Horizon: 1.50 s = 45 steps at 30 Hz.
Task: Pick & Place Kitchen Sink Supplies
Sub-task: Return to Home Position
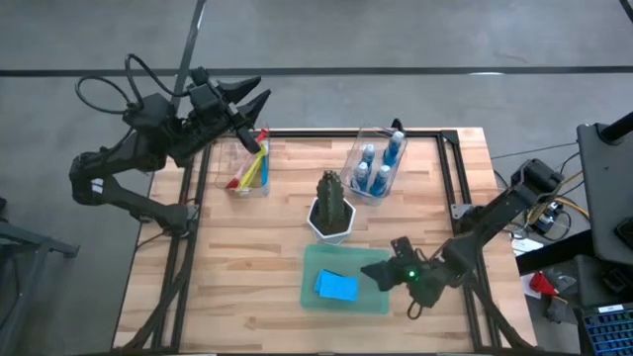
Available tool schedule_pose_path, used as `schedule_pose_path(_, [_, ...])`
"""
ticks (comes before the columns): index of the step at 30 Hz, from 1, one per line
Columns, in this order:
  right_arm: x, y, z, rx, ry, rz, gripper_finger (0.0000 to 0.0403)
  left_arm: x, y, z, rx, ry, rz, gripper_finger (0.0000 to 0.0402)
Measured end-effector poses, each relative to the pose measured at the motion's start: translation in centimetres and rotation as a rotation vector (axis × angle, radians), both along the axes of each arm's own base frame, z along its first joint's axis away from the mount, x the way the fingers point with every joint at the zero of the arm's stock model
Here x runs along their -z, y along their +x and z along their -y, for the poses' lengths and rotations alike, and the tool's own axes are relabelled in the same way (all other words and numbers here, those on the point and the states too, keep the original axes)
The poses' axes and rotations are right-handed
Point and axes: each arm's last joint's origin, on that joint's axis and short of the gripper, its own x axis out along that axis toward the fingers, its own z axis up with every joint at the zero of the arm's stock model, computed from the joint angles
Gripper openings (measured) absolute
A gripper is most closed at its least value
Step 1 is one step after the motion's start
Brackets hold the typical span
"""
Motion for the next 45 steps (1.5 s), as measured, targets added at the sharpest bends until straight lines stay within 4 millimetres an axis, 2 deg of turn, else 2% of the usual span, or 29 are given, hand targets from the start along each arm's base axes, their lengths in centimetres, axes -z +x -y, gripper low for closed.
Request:
schedule_pose_path(6, [-2.7, -0.8, 2.1, 0.019, -0.133, 0.057, 0.0188, 1.9, 0.7, 0.1, 0.093, -0.099, -0.138, 0.0125])
schedule_pose_path(9, [-3.9, -1.4, 3.2, 0.020, -0.212, 0.072, 0.0180, 2.6, 0.8, 0.2, 0.099, -0.105, -0.212, 0.0084])
schedule_pose_path(12, [-4.7, -2.2, 4.2, 0.061, -0.265, 0.078, 0.0167, 2.6, 0.0, 0.2, 0.113, -0.109, -0.231, 0.0027])
schedule_pose_path(14, [-5.0, -2.8, 5.0, 0.069, -0.299, 0.053, 0.0157, 2.5, -0.8, 0.3, 0.143, -0.127, -0.229, 0.0008])
schedule_pose_path(17, [-5.7, -3.7, 6.0, 0.049, -0.347, 0.035, 0.0128, 3.0, -1.4, 0.4, 0.170, -0.164, -0.256, 0.0007])
schedule_pose_path(21, [-7.3, -4.9, 7.1, -0.005, -0.428, 0.065, 0.0042, 4.6, -1.3, 0.5, 0.186, -0.205, -0.295, 0.0001])
schedule_pose_path(23, [-8.0, -5.6, 7.6, -0.044, -0.499, 0.069, 0.0020, 5.5, -1.5, 0.5, 0.186, -0.226, -0.305, 0.0001])
schedule_pose_path(27, [-9.3, -6.8, 8.5, -0.114, -0.652, 0.074, 0.0010, 7.4, -2.2, 0.5, 0.179, -0.245, -0.326, 0.0000])
schedule_pose_path(29, [-9.8, -7.3, 8.9, -0.116, -0.671, 0.086, 0.0009, 8.0, -3.0, 0.5, 0.183, -0.252, -0.325, 0.0000])
schedule_pose_path(34, [-10.2, -8.9, 9.9, -0.212, -0.781, 0.052, 0.0009, 8.8, -6.5, 0.7, 0.202, -0.335, -0.222, 0.0000])
schedule_pose_path(37, [-10.3, -9.5, 10.3, -0.264, -0.802, 0.054, 0.0009, 9.9, -8.3, 0.8, 0.185, -0.323, -0.258, 0.0000])
schedule_pose_path(40, [-10.8, -10.1, 10.9, -0.206, -0.861, 0.056, 0.0009, 10.9, -9.8, 0.8, 0.159, -0.280, -0.293, 0.0000])
schedule_pose_path(45, [-11.0, -11.3, 11.9, -0.185, -0.952, 0.021, 0.0009, 13.2, -10.2, 0.9, 0.180, -0.282, -0.306, 0.0000])
